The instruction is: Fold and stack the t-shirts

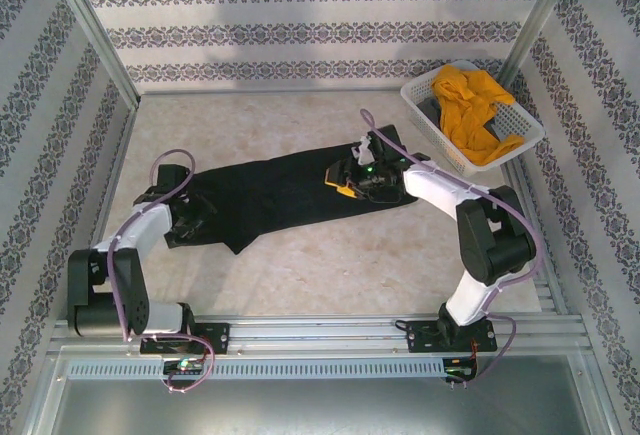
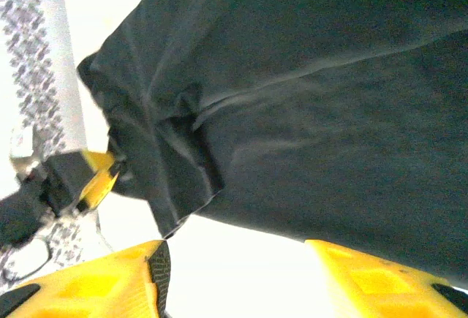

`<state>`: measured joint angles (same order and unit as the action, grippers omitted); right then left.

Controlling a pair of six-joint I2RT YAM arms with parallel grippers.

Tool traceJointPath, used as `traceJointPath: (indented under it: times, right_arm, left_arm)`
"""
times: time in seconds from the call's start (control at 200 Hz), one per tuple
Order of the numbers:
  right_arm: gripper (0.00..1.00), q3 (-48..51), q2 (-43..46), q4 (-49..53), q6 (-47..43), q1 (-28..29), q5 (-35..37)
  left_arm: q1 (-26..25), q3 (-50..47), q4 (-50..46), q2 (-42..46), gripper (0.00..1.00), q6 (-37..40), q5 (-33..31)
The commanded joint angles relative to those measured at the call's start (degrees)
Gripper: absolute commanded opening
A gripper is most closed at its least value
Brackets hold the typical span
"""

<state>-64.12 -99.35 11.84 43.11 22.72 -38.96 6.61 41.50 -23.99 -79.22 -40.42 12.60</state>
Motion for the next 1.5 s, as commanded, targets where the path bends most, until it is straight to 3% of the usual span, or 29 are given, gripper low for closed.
traceJointPath:
  times: [0.0, 0.335, 0.52, 1.074, 1.234, 1.414, 1.494]
  right_arm:
    - [0.52, -1.5, -1.72, -2.43, -0.35, 0.78, -4.22]
    - [0.52, -2.16, -2.29, -0.69, -0.5, 0.4, -3.01]
    - [0.52, -2.46, -2.95, -0.93, -0.2, 0.31, -2.62]
    - [0.52, -2.02, -2.34, -0.79, 0.13, 0.31, -1.47]
    - [0.52, -1.27, -1.83, -1.16, 0.22, 0.32, -1.38]
    - [0.52, -1.01, -1.48, -0.97, 0.22, 0.05, -1.29]
    - [0.52, -1.09, -1.2, -0.78, 0.17, -0.12, -1.27]
  left_arm:
    - [2.36, 0.77, 5.5, -2.56, 0.47, 3.61, 4.22]
    - [2.88, -2.36, 9.45, -3.48, 0.44, 0.03, 8.43]
    - [2.09, -2.27, 4.58, -1.18, 0.43, -0.22, 7.05]
    - [0.6, -2.69, 7.37, -4.63, 0.34, -1.17, 8.95]
    - [0.55, -2.3, 6.59, -3.91, 0.25, -0.31, 7.3]
    - [0.6, -0.5, 4.26, -3.79, 0.03, 1.36, 5.5]
    - [0.64, 0.26, 2.86, -2.27, 0.0, 1.53, 4.21]
